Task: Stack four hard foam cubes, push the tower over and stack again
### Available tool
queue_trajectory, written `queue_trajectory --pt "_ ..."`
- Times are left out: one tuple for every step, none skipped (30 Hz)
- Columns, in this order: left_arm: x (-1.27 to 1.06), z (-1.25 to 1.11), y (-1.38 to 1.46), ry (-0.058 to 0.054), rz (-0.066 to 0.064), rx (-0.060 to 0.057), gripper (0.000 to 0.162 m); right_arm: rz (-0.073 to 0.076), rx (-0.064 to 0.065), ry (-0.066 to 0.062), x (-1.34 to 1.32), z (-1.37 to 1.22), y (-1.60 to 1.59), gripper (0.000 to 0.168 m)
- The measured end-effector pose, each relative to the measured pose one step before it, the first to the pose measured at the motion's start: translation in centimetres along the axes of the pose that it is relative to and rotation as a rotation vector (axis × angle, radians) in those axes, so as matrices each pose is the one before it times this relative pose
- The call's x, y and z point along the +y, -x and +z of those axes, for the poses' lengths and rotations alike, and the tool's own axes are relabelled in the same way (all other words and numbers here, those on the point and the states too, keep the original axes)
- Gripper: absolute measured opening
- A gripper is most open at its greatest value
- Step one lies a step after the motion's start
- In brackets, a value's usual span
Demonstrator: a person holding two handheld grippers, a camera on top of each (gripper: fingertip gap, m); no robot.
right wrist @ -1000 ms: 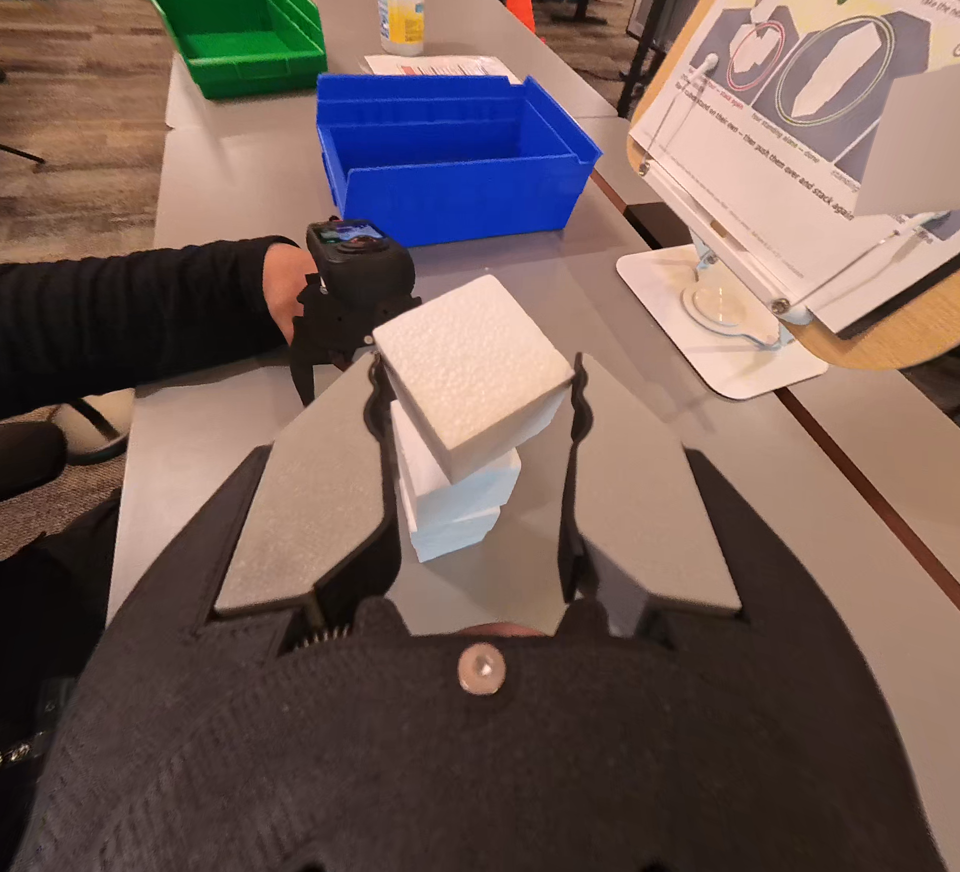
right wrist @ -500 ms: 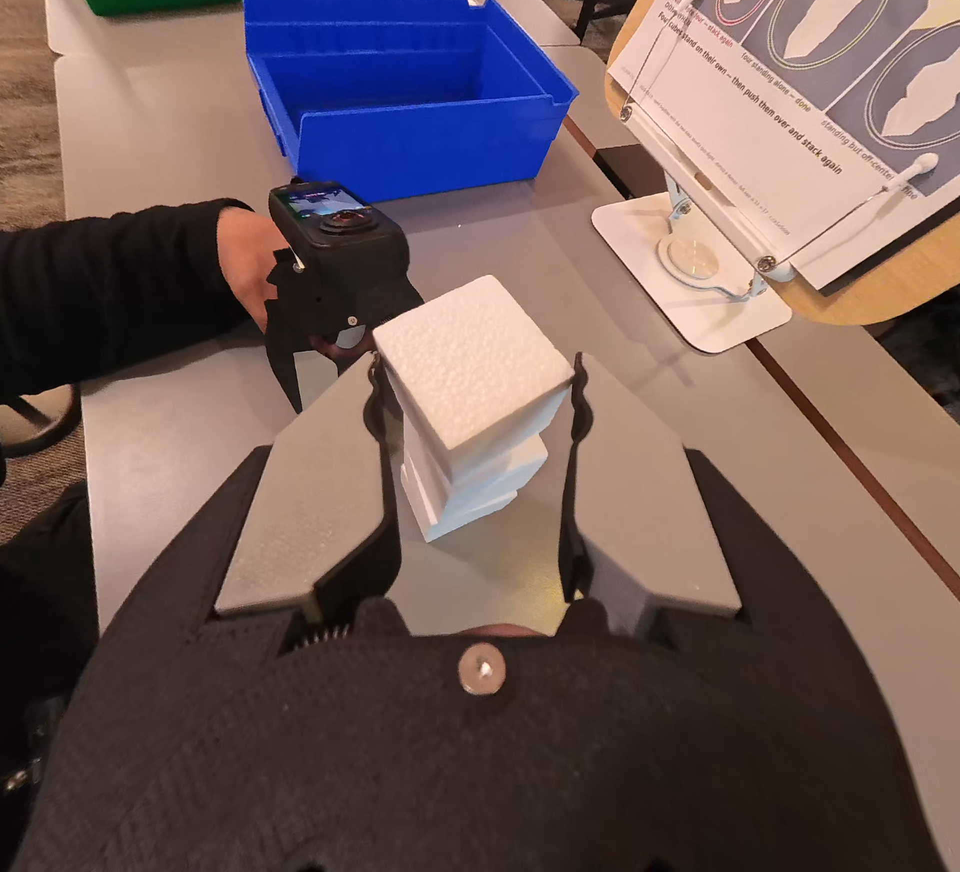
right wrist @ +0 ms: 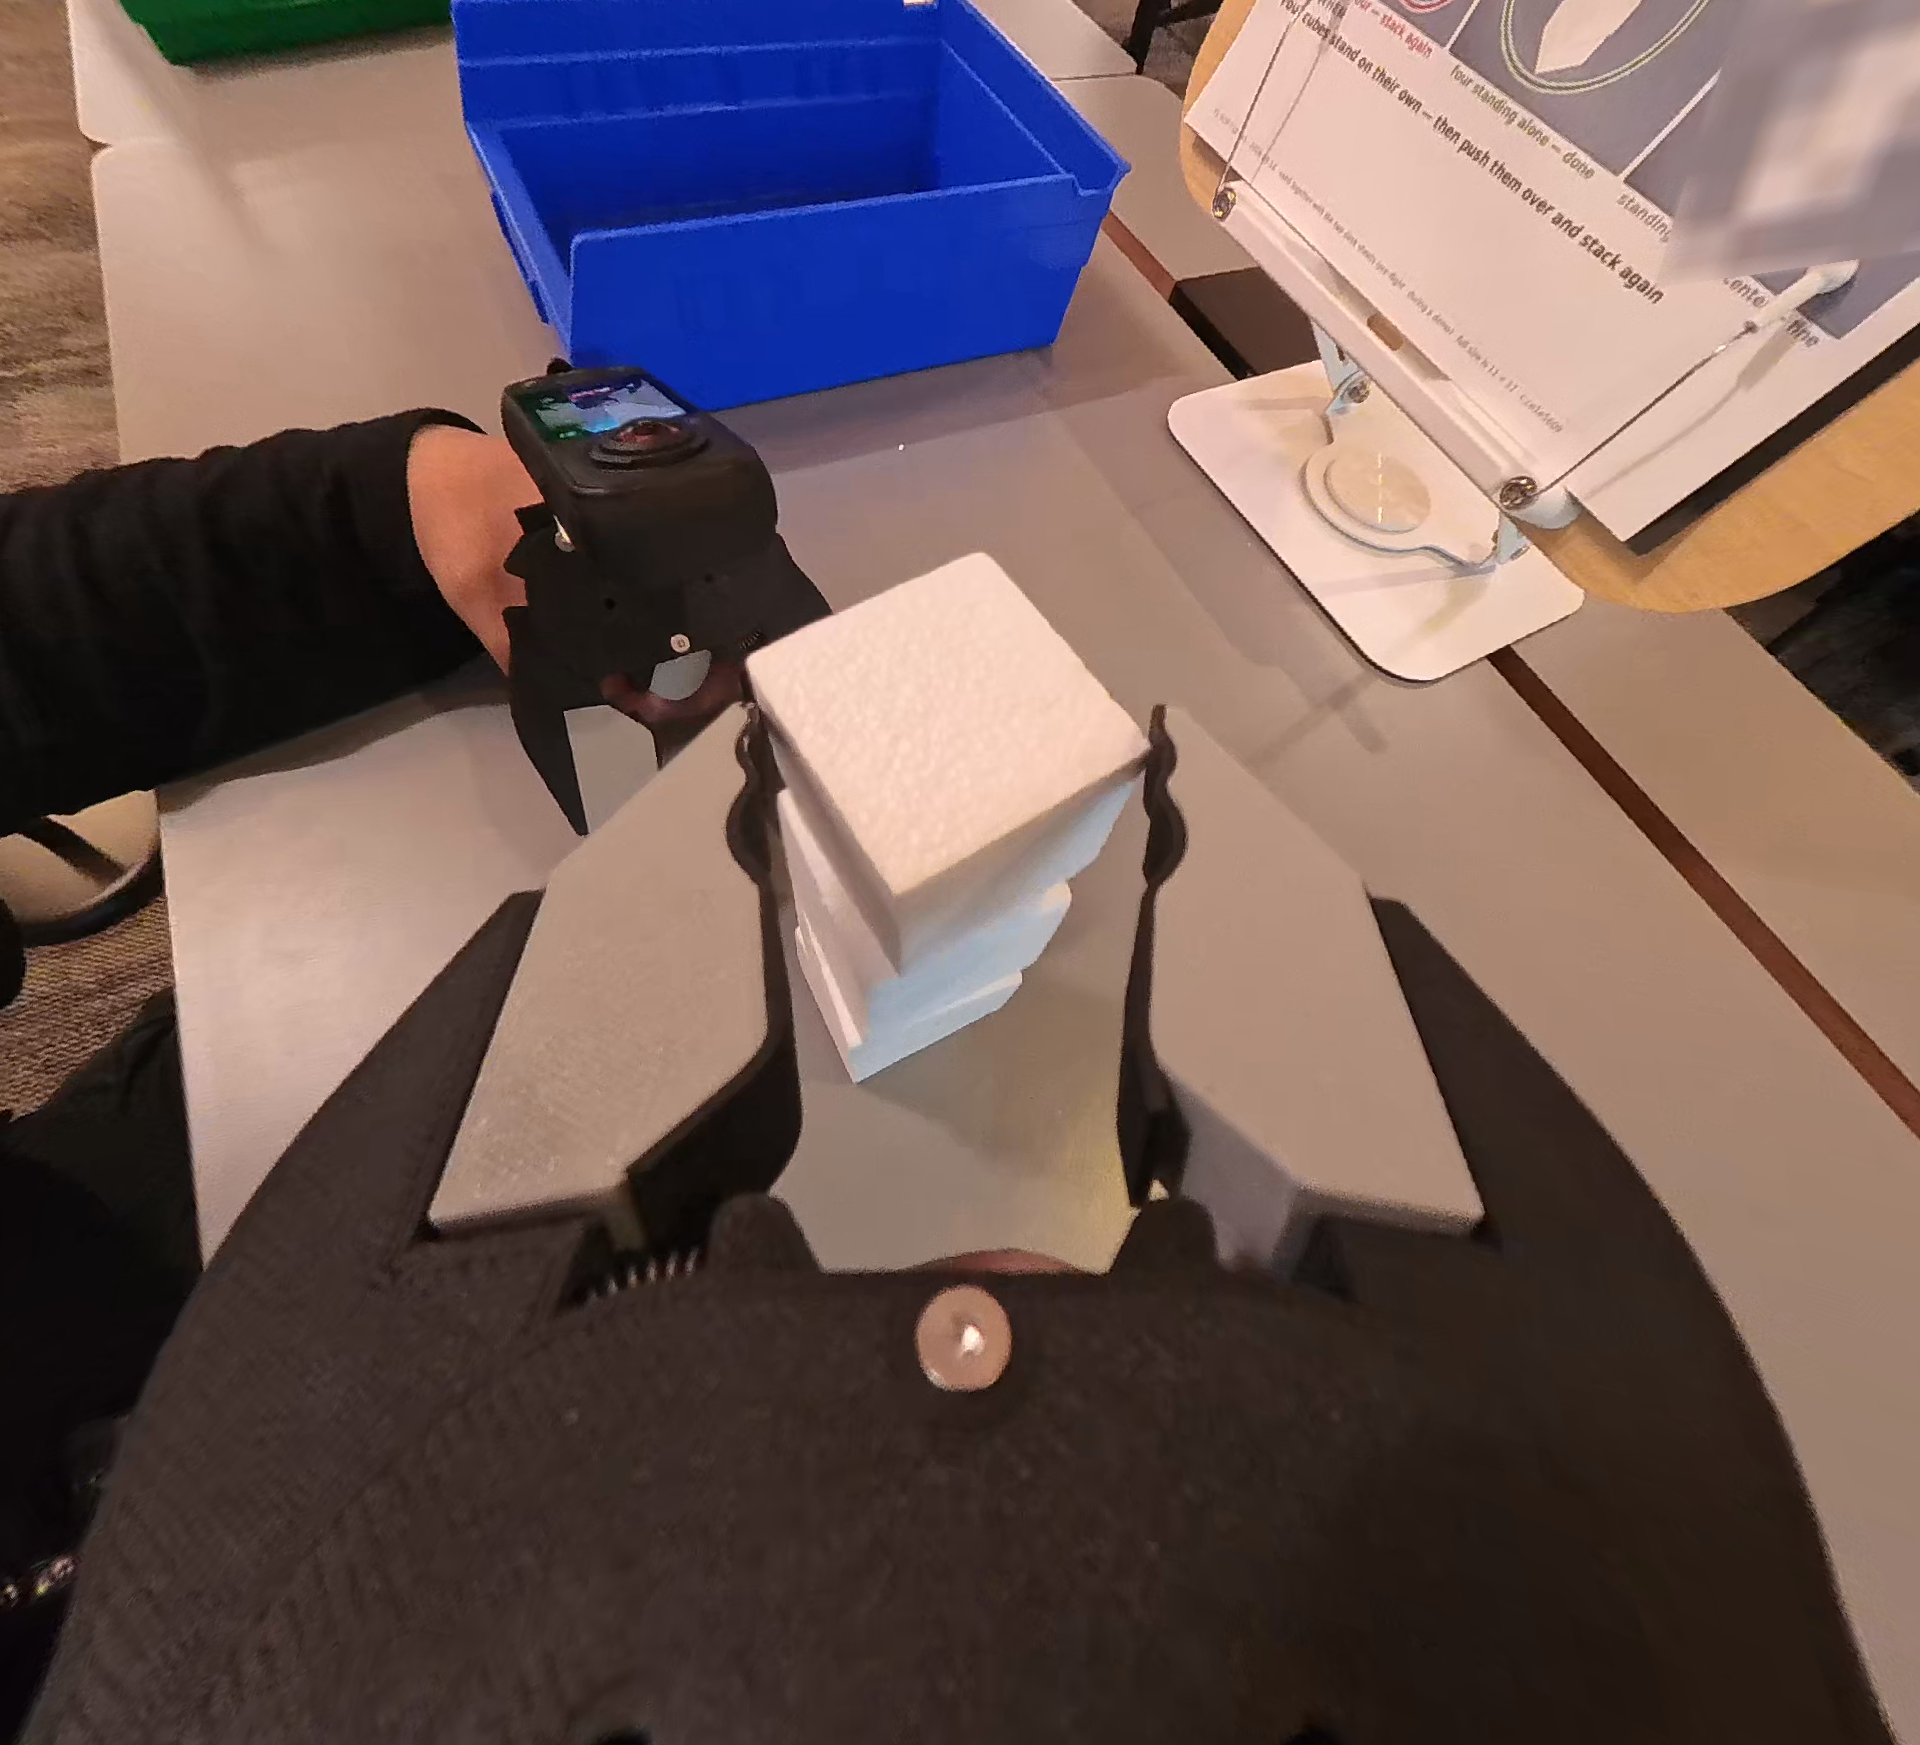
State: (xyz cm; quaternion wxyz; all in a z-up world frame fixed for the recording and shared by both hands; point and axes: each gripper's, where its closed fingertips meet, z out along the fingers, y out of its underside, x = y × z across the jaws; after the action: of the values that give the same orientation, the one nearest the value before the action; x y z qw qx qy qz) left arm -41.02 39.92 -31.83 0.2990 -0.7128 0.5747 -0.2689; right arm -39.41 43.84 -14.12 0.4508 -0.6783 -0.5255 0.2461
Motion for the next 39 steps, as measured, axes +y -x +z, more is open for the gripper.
queue_trajectory --pt "0.000 -0.003 -0.004 -0.0004 -0.0009 0.0007 0.074 0.0067 -0.0069 -0.0023 0.043 0.083 0.091 0.071" --pt "0.004 -0.006 -0.006 -0.0002 -0.0004 0.0004 0.074 0.0067 -0.0087 0.0003 0.054 0.094 0.095 0.071" --pt "0.000 0.000 -0.001 0.0000 0.0000 0.0001 0.074 0.0023 -0.0032 -0.0022 0.036 0.070 0.023 0.072" --pt "0.001 -0.001 -0.012 0.0000 0.0000 0.0002 0.074 -0.0019 0.0012 -0.0074 -0.043 0.005 -0.039 0.075" --pt "-0.005 0.003 -0.001 -0.0002 -0.0005 0.0005 0.074 -0.0005 0.0045 -0.0069 -0.038 -0.054 -0.095 0.079" --pt "-0.001 -0.003 -0.006 -0.0004 -0.0009 0.0008 0.074 0.0025 0.0012 -0.0088 -0.087 -0.136 -0.094 0.083" --pt "0.004 0.005 0.001 -0.0004 -0.0010 0.0009 0.074 0.0043 -0.0068 -0.0189 -0.239 -0.225 0.015 0.087" --pt "-0.001 -0.003 -0.008 -0.0004 -0.0010 0.0009 0.074 0.0036 -0.0139 -0.0294 -0.398 -0.334 0.103 0.088" --pt "0.000 -0.004 -0.003 -0.0003 -0.0007 0.0007 0.074 0.0045 -0.0095 -0.0327 -0.431 -0.435 -0.021 0.088" --pt "-0.003 0.001 -0.009 -0.0002 -0.0005 0.0004 0.074 0.0060 0.0026 -0.0324 -0.408 -0.509 -0.285 0.088" --pt "0.003 -0.005 0.005 -0.0002 -0.0004 0.0003 0.074 0.0022 0.0049 -0.0347 -0.393 -0.559 -0.399 0.088" --pt "-0.004 0.002 -0.011 -0.0003 -0.0006 0.0005 0.074 0.0005 0.0045 -0.0364 -0.370 -0.567 -0.470 0.088" --pt "-0.004 -0.001 -0.001 -0.0005 -0.0011 0.0010 0.074 0.0029 0.0095 -0.0384 -0.326 -0.582 -0.645 0.088" --pt "-0.004 -0.005 -0.003 -0.0008 -0.0019 0.0017 0.074 0.0053 0.0145 -0.0438 -0.294 -0.610 -0.856 0.088" --pt "-0.006 -0.004 -0.010 -0.0010 -0.0023 0.0019 0.074 0.0081 0.0144 -0.0452 -0.150 -0.606 -0.977 0.088" --pt "-0.008 -0.003 0.000 -0.0010 -0.0023 0.0019 0.074 0.0097 0.0219 -0.0360 0.170 -0.551 -1.237 0.086" --pt "-0.007 -0.004 0.003 -0.0010 -0.0022 0.0017 0.074 0.0036 0.0420 -0.0152 0.719 -0.446 -1.694 0.085" --pt "-0.004 -0.006 0.003 -0.0008 -0.0021 0.0011 0.073 -0.0039 0.0617 0.0101 1.374 -0.279 -2.124 0.086" --pt "-0.006 -0.001 0.008 -0.0006 -0.0017 0.0001 0.073 -0.0068 0.0606 0.0341 2.038 -0.055 -2.187 0.090" --pt "-0.012 0.006 0.019 -0.0006 -0.0014 -0.0006 0.073 0.0015 0.0554 0.0538 2.557 0.234 -2.064 0.092" --pt "0.002 0.006 0.014 -0.0006 -0.0015 -0.0002 0.072 0.0157 0.0499 0.0653 2.673 0.535 -1.811 0.090" --pt "-0.002 -0.003 -0.006 -0.0005 -0.0011 0.0007 0.072 0.0078 0.0382 0.0631 2.414 0.791 -1.432 0.085" --pt "-0.009 0.008 -0.015 -0.0002 0.0001 0.0009 0.073 -0.0200 0.0500 0.0682 2.241 0.785 -1.419 0.081" --pt "0.000 0.000 -0.047 -0.0004 -0.0011 0.0007 0.074 -0.0366 0.0816 0.0664 1.927 0.666 -1.682 0.077" --pt "-0.014 0.006 -0.216 -0.0017 -0.0045 0.0096 0.079 -0.0216 0.0635 0.0553 1.458 0.599 -1.208 0.072" --pt "-0.035 -0.016 -0.389 -0.0030 -0.0035 0.0227 0.087 0.0101 0.0328 0.0381 0.940 0.451 -0.628 0.068" --pt "-0.012 -0.013 -0.208 -0.0027 -0.0055 0.0127 0.090 0.0300 0.0204 0.0150 0.448 0.288 -0.351 0.068" --pt "-0.028 -0.016 -0.010 -0.0025 -0.0057 0.0024 0.089 0.0237 0.0179 0.0128 0.322 0.229 -0.166 0.068" --pt "-0.019 -0.012 0.080 -0.0020 -0.0060 -0.0026 0.087 0.0016 0.0284 0.0246 0.413 0.249 -0.180 0.066" --pt "-0.015 -0.014 0.122 -0.0017 -0.0055 -0.0054 0.084 -0.0207 0.0430 0.0266 0.402 0.226 -0.308 0.060" --pt "-0.002 -0.003 0.075 -0.0006 -0.0011 -0.0058 0.079 -0.0322 0.0501 0.0151 0.244 0.182 -0.374 0.052" --pt "0.039 -0.005 -0.146 0.0012 0.0087 0.0034 0.063 -0.0315 0.0414 0.0050 0.126 0.138 -0.256 0.043" --pt "0.106 -0.020 -0.440 0.0038 0.0147 0.0169 0.038 -0.0176 0.0298 0.0008 0.073 0.154 -0.126 0.030" --pt "0.168 0.008 -0.486 0.0062 0.0095 0.0171 0.020 -0.0050 0.0078 0.0030 0.082 0.190 0.147 0.017" --pt "0.157 0.016 -0.434 0.0061 0.0007 0.0111 0.006 -0.0008 -0.0052 0.0024 0.052 0.184 0.288 0.011" --pt "0.141 0.052 -0.467 0.0056 -0.0030 0.0101 0.000 -0.0092 0.0083 0.0079 0.039 0.087 0.030 0.008" --pt "0.034 0.074 -0.428 0.0004 -0.0034 0.0009 0.000 -0.0040 0.0196 -0.0031 -0.099 0.032 -0.169 0.007" --pt "-0.043 0.090 -0.298 -0.0016 0.0011 -0.0141 0.000 -0.0042 0.0049 -0.0063 -0.120 -0.029 0.012 0.007" --pt "-0.065 0.095 -0.115 -0.0023 0.0049 -0.0321 0.000 -0.0017 -0.0001 -0.0058 -0.098 -0.045 0.062 0.007"
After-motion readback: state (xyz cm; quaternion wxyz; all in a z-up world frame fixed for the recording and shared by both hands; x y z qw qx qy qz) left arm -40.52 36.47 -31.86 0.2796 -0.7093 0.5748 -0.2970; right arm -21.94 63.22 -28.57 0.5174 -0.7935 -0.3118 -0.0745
